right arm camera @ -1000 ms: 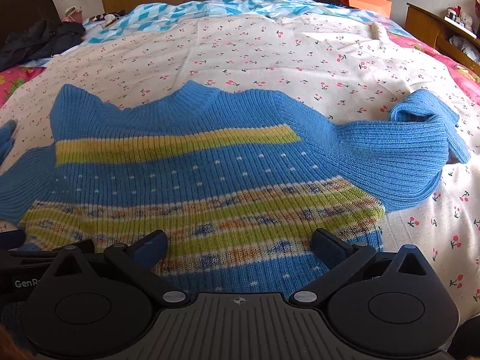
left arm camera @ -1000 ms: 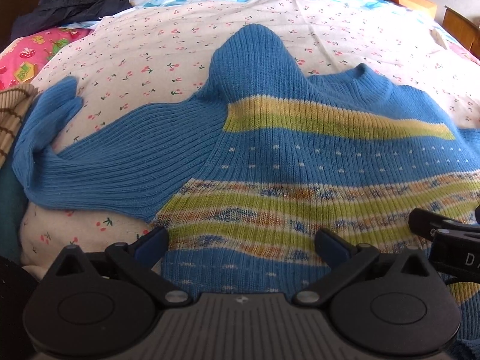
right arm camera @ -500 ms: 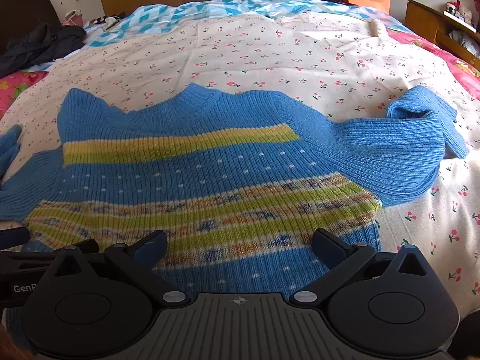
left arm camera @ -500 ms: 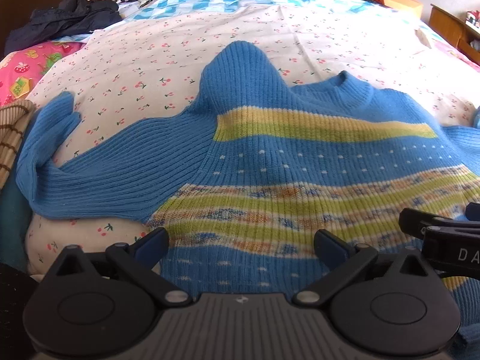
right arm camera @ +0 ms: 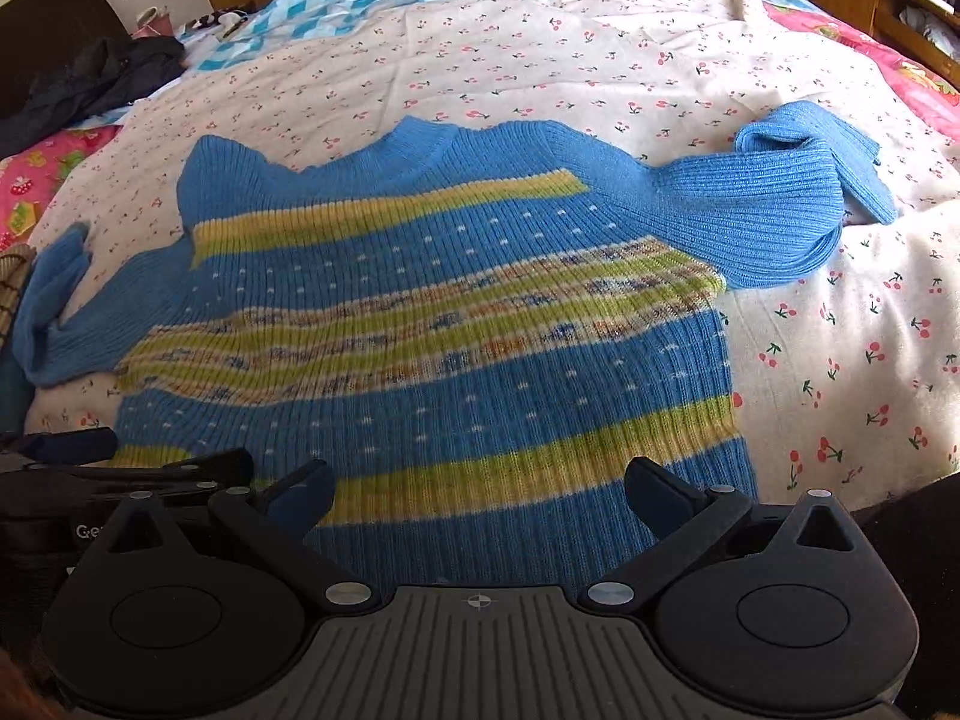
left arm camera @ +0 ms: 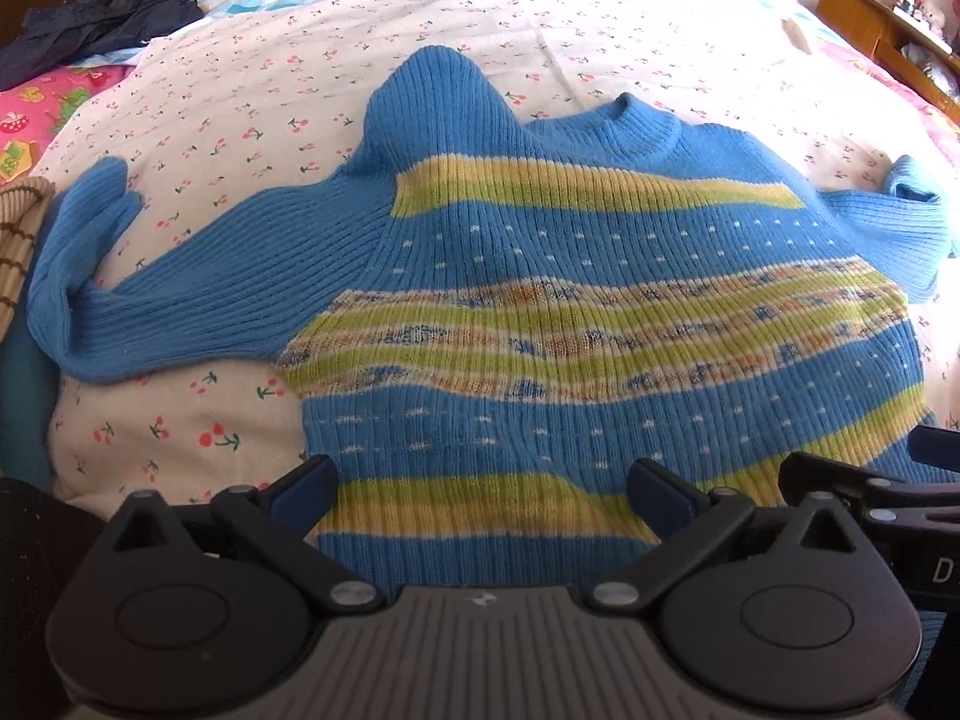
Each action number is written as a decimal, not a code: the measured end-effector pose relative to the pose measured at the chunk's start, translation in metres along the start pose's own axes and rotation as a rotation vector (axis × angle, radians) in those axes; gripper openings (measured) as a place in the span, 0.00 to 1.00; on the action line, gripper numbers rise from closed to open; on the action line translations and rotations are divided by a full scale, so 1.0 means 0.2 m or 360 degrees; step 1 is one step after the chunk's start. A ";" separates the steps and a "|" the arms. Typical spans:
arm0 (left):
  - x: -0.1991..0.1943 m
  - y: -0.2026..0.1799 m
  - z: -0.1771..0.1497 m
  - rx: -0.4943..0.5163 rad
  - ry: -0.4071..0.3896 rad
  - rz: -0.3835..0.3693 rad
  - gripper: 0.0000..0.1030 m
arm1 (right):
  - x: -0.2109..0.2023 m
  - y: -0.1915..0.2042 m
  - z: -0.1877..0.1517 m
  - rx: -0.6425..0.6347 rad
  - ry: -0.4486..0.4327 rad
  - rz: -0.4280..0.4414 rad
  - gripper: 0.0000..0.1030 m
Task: Fold small clothes
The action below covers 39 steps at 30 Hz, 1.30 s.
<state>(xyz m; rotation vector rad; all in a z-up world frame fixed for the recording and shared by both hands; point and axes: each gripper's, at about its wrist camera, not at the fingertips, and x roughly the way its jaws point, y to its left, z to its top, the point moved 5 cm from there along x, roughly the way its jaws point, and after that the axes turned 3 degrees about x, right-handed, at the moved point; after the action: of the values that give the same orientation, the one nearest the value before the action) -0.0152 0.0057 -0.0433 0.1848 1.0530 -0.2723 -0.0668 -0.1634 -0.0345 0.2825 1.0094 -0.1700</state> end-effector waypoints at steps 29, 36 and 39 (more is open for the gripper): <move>0.10 0.04 -0.03 -0.0028 0.0092 0.0047 1.00 | 0.18 -0.05 -0.03 0.0050 0.0168 -0.0042 1.00; 0.09 0.03 -0.03 -0.0013 0.0077 0.0054 1.00 | 0.11 -0.01 -0.02 0.0014 0.0096 -0.0019 1.00; 0.07 0.02 -0.03 -0.0014 0.0056 0.0056 1.00 | 0.07 0.01 0.00 0.0005 0.0035 0.0008 1.00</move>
<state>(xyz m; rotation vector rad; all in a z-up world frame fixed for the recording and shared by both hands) -0.0123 0.0102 -0.0574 0.2008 1.0844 -0.2331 -0.0592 -0.1617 -0.0470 0.2906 1.0304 -0.1640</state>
